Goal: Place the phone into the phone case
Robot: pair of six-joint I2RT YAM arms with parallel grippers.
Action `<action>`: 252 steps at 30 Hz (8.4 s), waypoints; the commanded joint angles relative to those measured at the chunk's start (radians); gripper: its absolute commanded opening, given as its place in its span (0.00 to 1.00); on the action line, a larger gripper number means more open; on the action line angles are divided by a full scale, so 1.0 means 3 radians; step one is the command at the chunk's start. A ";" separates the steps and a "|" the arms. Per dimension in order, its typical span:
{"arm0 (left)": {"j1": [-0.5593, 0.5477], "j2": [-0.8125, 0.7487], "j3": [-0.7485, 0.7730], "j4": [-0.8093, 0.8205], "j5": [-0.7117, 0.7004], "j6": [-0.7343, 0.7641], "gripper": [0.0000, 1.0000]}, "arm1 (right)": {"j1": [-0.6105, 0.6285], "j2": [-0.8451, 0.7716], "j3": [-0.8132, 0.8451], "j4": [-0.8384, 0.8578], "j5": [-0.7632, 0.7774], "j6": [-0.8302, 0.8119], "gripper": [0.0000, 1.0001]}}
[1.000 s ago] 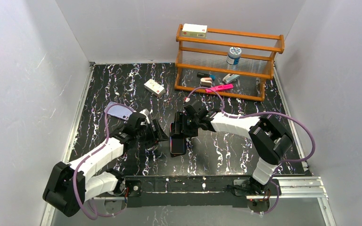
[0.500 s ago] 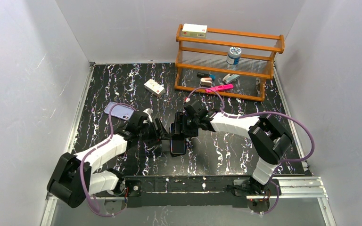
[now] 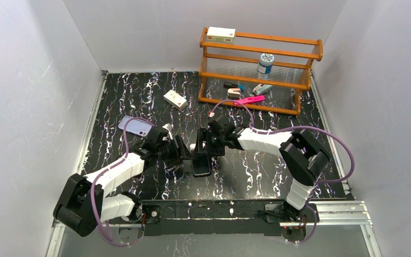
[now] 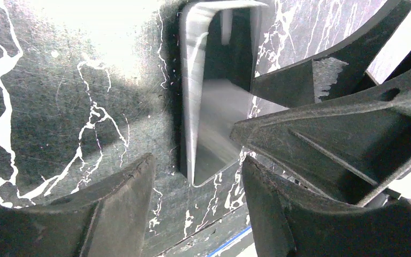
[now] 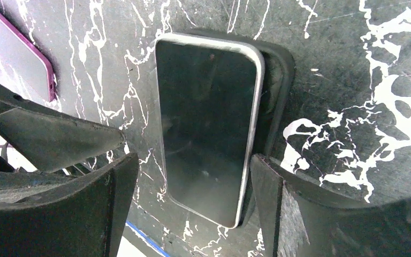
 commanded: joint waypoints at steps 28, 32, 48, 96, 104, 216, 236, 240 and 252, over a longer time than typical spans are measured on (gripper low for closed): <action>0.0008 0.0734 0.0451 0.0095 -0.0222 0.0326 0.48 | -0.0392 -0.0453 -0.0574 0.0544 -0.0458 -0.0322 0.60; -0.0003 0.0817 0.0514 0.0105 -0.0207 0.0353 0.42 | -0.0425 -0.0388 -0.0627 0.0668 -0.0502 -0.0320 0.60; -0.0319 0.0997 0.0508 0.0258 -0.0153 0.0284 0.16 | -0.0460 -0.0146 -0.0882 0.1297 -0.0859 -0.0120 0.63; -0.0434 0.0533 -0.0104 0.0672 0.0126 -0.0362 0.16 | -0.0558 -0.0002 -0.1674 0.3781 -0.1782 0.1252 0.67; -0.0431 0.0494 -0.0106 0.0624 0.0098 -0.0388 0.16 | -0.0526 -0.0152 -0.1657 0.3082 -0.1501 0.0913 0.67; -0.0235 0.0240 -0.0230 0.0470 0.0249 -0.0404 0.28 | -0.0272 -0.0396 -0.1726 0.3048 -0.1186 0.1000 0.06; -0.0143 -0.1051 0.0527 0.0410 0.0755 -0.0504 0.81 | -0.0790 -0.2429 -0.1978 0.3181 -0.1198 0.1136 0.01; -0.0142 -0.1084 0.0369 0.1185 0.1043 -0.0928 0.76 | -0.0788 -0.2527 -0.2091 0.3707 -0.1210 0.1548 0.01; -0.0147 -0.0894 0.0072 0.2382 0.1364 -0.1447 0.67 | -0.0787 -0.2284 -0.2123 0.4513 -0.1336 0.2034 0.01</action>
